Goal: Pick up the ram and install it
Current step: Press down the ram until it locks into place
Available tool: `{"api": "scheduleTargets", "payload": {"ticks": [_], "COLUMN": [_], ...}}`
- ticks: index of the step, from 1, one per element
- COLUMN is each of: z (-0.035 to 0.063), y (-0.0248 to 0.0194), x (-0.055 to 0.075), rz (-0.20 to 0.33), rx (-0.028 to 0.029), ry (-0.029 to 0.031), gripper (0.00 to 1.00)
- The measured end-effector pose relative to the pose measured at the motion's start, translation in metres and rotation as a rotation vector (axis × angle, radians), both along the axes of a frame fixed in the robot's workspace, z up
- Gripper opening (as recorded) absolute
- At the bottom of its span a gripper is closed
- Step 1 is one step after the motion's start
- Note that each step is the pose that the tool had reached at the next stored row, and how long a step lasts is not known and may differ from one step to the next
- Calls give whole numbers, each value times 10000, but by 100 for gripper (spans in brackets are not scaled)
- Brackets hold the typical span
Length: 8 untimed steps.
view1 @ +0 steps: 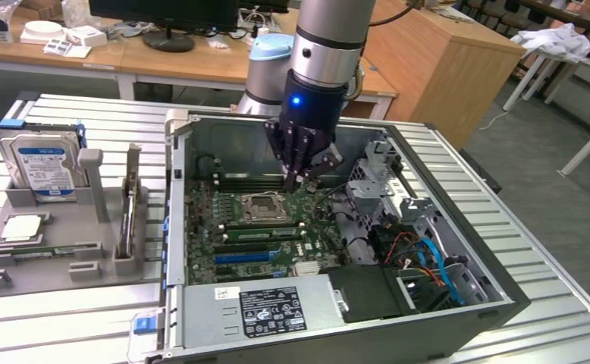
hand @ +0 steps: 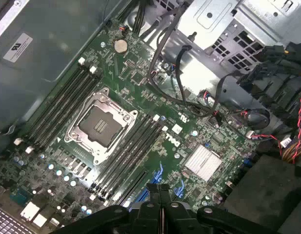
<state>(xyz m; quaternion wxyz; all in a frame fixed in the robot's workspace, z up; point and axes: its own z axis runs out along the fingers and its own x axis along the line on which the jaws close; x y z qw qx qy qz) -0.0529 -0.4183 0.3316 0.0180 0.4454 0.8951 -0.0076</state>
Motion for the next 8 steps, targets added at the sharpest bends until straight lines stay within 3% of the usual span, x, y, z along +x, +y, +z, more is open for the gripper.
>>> {"api": "scheduleTargets", "payload": {"ticks": [3,8], "z": [-2,-4], "y": [0,0], "x": [-1,0], "rz": [-2,3], "rx": [-1,0], "ry": [40,51], "gripper": [11,11]}}
